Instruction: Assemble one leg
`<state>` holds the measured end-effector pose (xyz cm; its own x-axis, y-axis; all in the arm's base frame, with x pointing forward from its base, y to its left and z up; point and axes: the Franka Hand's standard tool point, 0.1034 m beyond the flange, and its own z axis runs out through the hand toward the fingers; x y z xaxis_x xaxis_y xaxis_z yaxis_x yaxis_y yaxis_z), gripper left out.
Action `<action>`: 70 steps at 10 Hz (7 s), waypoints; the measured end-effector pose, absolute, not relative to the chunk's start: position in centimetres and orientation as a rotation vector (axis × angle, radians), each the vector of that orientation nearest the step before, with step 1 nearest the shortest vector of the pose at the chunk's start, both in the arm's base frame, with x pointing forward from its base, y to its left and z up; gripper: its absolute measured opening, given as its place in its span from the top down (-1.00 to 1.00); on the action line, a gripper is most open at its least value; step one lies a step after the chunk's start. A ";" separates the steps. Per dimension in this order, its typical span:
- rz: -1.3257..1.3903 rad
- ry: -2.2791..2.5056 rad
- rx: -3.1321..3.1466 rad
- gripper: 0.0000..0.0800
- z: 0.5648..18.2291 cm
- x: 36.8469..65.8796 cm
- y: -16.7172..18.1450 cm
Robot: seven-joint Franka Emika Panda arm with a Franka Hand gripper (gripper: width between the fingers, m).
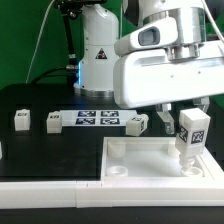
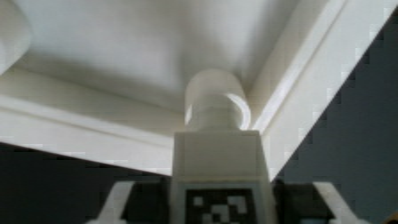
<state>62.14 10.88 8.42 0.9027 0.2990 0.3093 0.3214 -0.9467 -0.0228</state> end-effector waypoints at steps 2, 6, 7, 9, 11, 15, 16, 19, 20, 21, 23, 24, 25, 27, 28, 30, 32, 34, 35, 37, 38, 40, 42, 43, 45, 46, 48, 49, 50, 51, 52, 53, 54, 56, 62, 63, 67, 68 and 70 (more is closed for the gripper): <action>-0.511 -0.487 -2.988 0.27 8.1 62.4 11.1; -0.490 -0.489 -2.989 0.27 7.2 62.0 11.2; -0.484 -0.491 -2.989 0.27 7.0 61.9 11.3; -0.477 -0.495 -2.988 0.27 6.6 61.7 11.4; -0.485 -0.497 -2.987 0.27 6.4 61.7 11.6; -0.485 -0.497 -2.987 -0.39 6.4 61.7 11.6; -0.485 -0.497 -2.987 -0.55 6.4 61.7 11.6; -0.485 -0.497 -2.987 -0.62 6.4 61.7 11.6; -0.483 -0.490 -2.987 -0.62 6.6 61.7 11.7; -0.478 -0.479 -2.986 -0.62 7.7 61.8 12.1; -0.477 -0.490 -2.984 -0.62 9.5 62.2 12.5; -0.412 -0.495 -2.989 -0.62 9.0 61.7 12.6; -0.414 -0.496 -2.988 -0.62 9.1 61.8 12.6; -0.296 -0.485 -2.999 -0.62 8.6 60.9 12.8; -0.296 -0.485 -2.999 -0.62 8.6 60.9 12.8; -0.296 -0.485 -2.999 -0.62 8.6 60.9 12.8; -0.296 -0.485 -2.999 -0.62 8.6 60.9 12.8; -0.296 -0.485 -2.999 -0.62 8.6 60.9 12.8; -0.296 -0.485 -2.999 -0.62 8.6 60.9 12.8; -0.296 -0.485 -2.999 -0.62 8.6 60.9 12.8; -0.080 -0.452 -3.009 -0.62 8.0 58.8 12.7; -0.064 -0.420 -3.010 -0.62 10.1 60.4 12.9; -0.059 -0.418 -3.010 -0.62 10.2 60.6 12.9; -0.060 -0.418 -3.010 -0.62 10.2 60.6 12.9; 0.006 -0.422 -3.008 -0.62 10.2 60.2 12.9; -0.003 -0.421 -3.008 -0.62 10.2 60.3 12.8; 0.013 -0.421 -3.007 -0.62 10.0 60.3 12.7; 0.014 -0.421 -3.007 -0.62 10.0 60.3 12.7; 0.014 -0.421 -3.007 -0.62 9.9 60.3 12.7; 0.010 -0.399 -3.011 -0.62 9.8 60.4 12.8; 0.008 -0.375 -3.014 -0.62 9.1 60.6 13.0; 0.001 -0.378 -3.015 -0.62 8.5 61.7 12.5; -0.012 -0.371 -3.015 -0.62 8.4 62.6 12.4; -0.015 -0.374 -3.013 -0.62 8.2 62.9 12.3; -0.012 -0.394 -3.012 0.24 7.9 62.8 12.2; -0.011 -0.391 -3.013 0.24 7.8 62.8 12.1; -0.005 -0.266 -3.024 0.25 7.8 62.8 12.0; 0.005 -0.042 -3.027 0.25 7.8 62.7 12.0; 0.012 0.382 -2.997 0.25 7.6 62.6 12.0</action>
Offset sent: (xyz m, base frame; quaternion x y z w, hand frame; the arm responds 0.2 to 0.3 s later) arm 0.0038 0.0009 -0.0072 -0.0030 0.0152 0.0006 0.9999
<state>62.58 12.04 7.61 0.9682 -0.2491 -0.0228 -0.2501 -0.9610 -0.1178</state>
